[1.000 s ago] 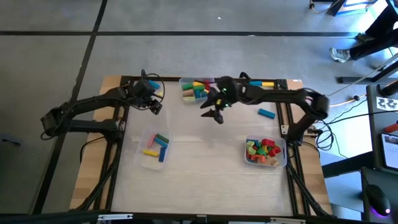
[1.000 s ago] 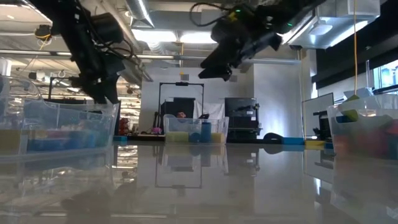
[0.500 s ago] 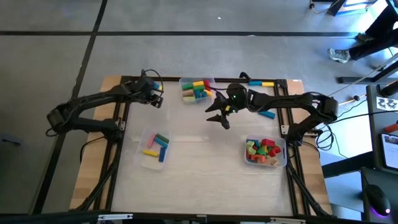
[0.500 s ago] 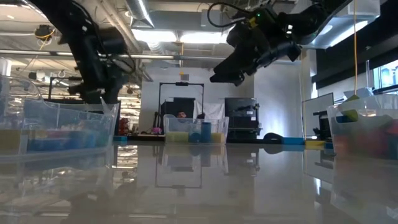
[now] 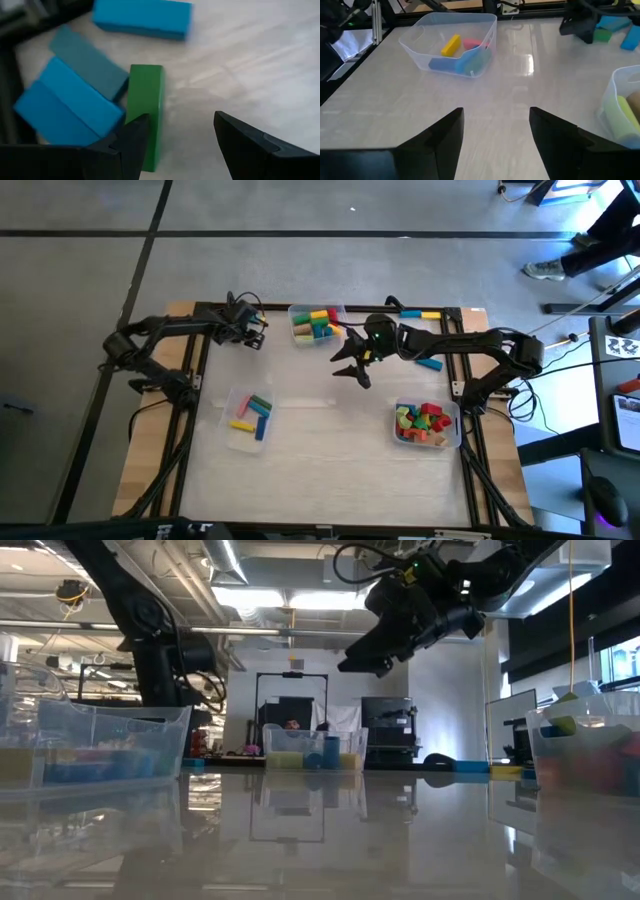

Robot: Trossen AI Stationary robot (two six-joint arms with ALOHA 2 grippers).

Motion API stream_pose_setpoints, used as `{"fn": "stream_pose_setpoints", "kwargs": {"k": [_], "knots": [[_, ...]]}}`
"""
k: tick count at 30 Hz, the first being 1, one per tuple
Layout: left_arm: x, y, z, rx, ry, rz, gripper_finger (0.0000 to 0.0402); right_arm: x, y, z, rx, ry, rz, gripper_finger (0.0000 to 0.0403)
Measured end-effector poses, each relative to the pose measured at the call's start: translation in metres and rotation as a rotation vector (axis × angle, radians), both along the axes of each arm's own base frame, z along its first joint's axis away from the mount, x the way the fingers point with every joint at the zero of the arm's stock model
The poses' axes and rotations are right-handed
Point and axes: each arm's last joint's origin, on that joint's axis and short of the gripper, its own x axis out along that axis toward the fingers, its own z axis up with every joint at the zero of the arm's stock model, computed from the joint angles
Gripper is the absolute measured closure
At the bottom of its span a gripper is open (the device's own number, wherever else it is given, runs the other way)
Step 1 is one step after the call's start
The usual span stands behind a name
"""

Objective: Sort blocks by size
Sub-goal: Put the green rectangular block into the bottom left transparent bin

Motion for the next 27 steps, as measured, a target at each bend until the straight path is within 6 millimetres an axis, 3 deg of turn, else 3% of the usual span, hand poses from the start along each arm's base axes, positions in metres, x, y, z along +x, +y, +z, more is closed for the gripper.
{"fn": "stream_pose_setpoints", "kwargs": {"k": [7, 19, 27], "knots": [[0.001, -0.001, -0.001, 0.015, 0.034, 0.002, 0.0183, 0.004, 0.014, -0.001, 0.007, 0.007, 0.048, 0.0178], [0.016, -0.023, 0.009, -0.101, -0.124, -0.151, 0.0183, 0.01, 0.038, -0.002, -0.07, 0.033, -0.004, 0.0178], [0.009, -0.025, 0.027, 0.027, -0.107, -0.075, 0.0183, 0.01, 0.038, -0.002, -0.077, 0.034, -0.017, 0.0178]]}}
